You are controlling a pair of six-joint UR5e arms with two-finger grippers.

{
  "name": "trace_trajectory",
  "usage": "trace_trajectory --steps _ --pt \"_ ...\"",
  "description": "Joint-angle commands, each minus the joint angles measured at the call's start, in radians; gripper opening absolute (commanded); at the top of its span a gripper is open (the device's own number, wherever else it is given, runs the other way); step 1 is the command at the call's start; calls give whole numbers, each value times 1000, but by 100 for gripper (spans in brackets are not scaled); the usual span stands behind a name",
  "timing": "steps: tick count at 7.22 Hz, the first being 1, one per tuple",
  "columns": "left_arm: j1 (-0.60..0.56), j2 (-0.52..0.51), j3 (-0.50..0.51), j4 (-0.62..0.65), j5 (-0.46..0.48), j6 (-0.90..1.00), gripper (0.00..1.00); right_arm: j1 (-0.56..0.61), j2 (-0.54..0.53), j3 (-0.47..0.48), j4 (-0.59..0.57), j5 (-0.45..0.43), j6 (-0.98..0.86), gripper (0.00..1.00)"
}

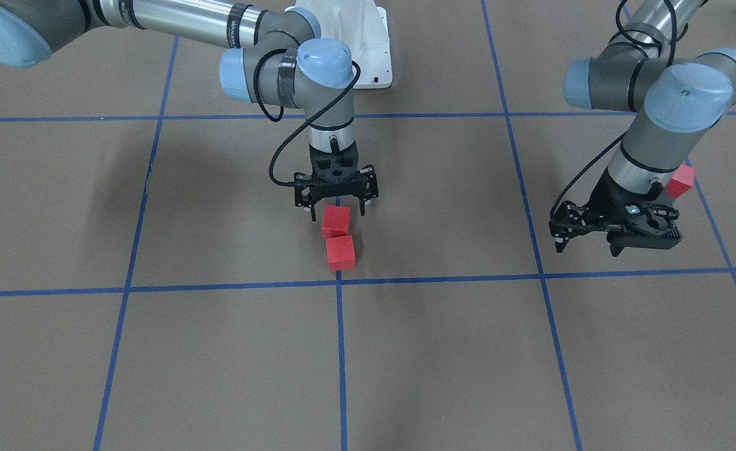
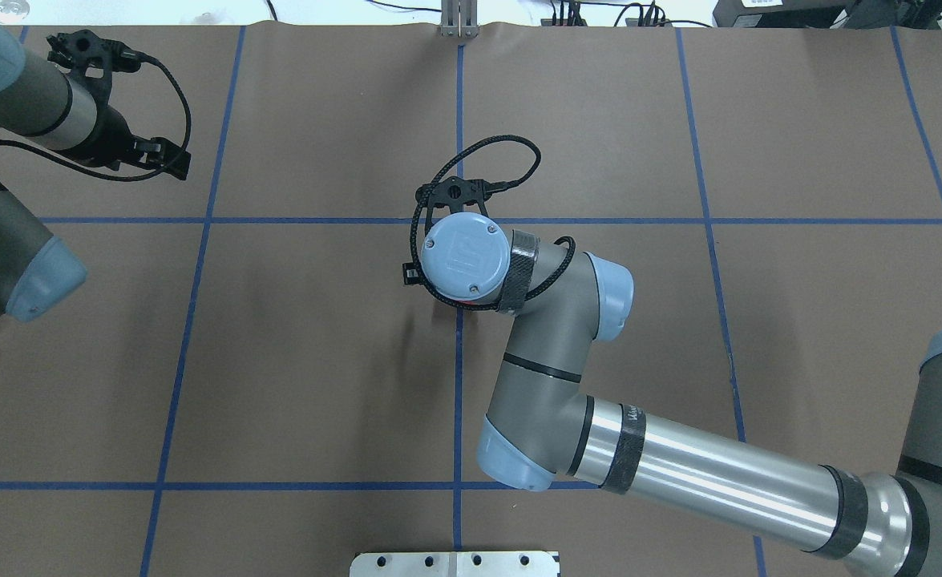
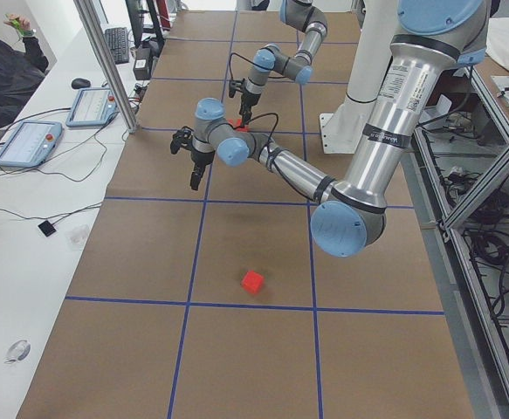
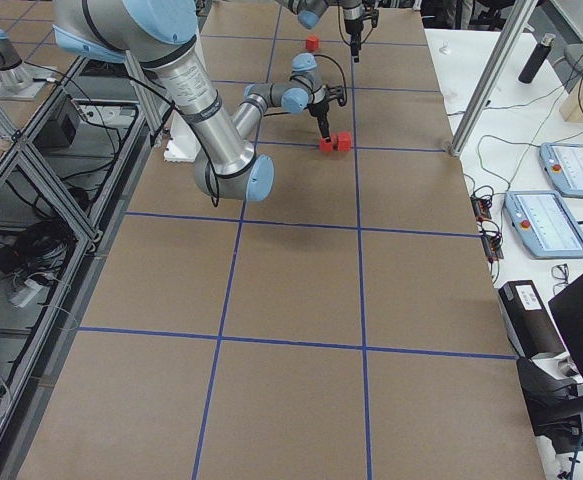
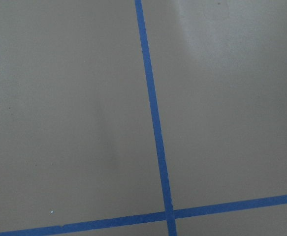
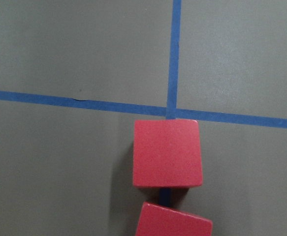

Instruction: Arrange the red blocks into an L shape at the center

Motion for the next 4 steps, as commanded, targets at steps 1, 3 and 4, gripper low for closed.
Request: trace_trajectory --steps 1,3,4 --pt "-10 0 -8 -1 -3 10 100 35 6 33 -6 41 -4 98" --pt "-66 59 -27 0 -81 98 100 111 -2 93 -33 152 -9 98" --pt "-112 130 -61 0 -115 175 100 157 -8 148 -102 207 -51 98"
